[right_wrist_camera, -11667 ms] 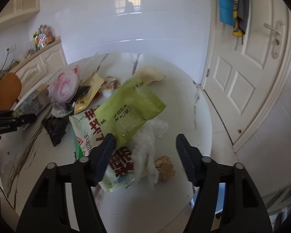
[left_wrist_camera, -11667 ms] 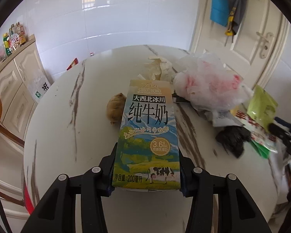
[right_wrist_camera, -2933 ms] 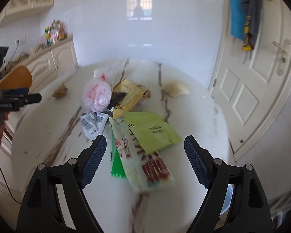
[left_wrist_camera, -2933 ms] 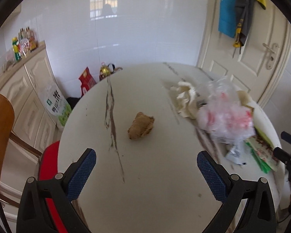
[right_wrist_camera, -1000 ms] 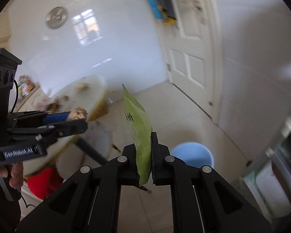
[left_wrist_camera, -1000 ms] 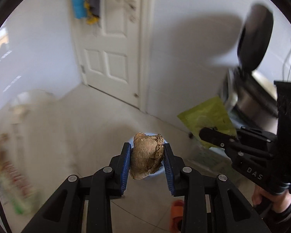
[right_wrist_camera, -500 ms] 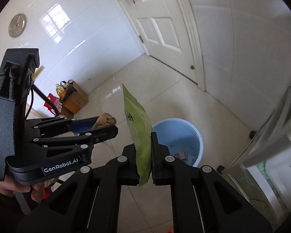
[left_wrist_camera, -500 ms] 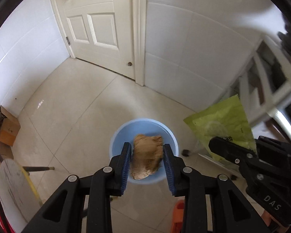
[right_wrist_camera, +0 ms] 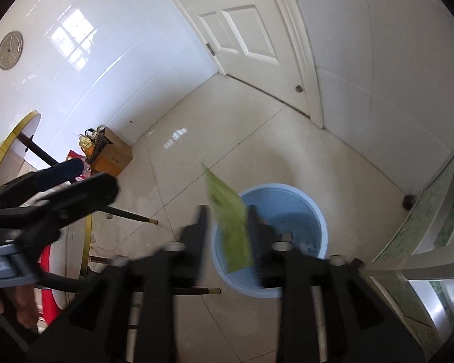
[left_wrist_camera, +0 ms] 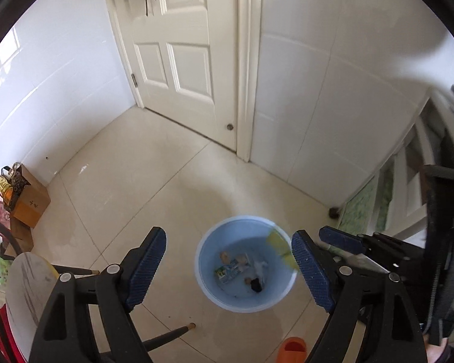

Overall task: Collect trash
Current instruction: 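Carry both items to the blue bucket and open both grippers, then grasp the pink plastic bag with the left gripper while the right grasps the white snack bag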

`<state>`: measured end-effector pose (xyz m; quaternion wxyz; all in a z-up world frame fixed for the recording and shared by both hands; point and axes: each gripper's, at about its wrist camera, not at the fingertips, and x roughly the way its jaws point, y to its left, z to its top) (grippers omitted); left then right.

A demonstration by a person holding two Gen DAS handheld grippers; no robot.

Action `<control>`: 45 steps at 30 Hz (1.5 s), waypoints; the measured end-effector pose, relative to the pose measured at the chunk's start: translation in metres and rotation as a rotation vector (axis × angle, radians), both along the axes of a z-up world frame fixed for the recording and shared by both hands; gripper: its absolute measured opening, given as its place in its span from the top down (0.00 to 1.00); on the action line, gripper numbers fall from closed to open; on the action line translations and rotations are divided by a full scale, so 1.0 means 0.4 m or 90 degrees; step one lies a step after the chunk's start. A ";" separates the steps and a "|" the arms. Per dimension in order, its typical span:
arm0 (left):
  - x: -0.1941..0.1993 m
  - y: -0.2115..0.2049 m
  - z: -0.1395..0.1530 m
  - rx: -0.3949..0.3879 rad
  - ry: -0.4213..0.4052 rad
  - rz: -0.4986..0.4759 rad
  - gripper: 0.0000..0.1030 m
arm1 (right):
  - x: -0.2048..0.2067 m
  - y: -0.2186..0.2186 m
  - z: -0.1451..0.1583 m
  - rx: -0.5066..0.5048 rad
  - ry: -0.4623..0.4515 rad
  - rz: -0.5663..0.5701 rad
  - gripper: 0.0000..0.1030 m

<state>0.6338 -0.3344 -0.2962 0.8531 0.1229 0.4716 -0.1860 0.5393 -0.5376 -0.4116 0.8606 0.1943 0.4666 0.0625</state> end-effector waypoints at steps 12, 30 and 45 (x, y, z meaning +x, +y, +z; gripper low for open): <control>-0.403 0.210 0.337 -0.090 -0.116 -0.019 0.10 | -0.185 0.135 0.329 -0.092 -0.097 0.031 0.41; -0.789 0.813 0.539 -0.055 -0.260 0.186 0.01 | -0.364 0.712 0.638 -0.153 -0.223 0.242 0.26; -0.678 1.149 0.545 -0.046 -0.158 0.340 0.01 | -0.164 1.080 0.449 -0.240 -0.114 0.432 0.20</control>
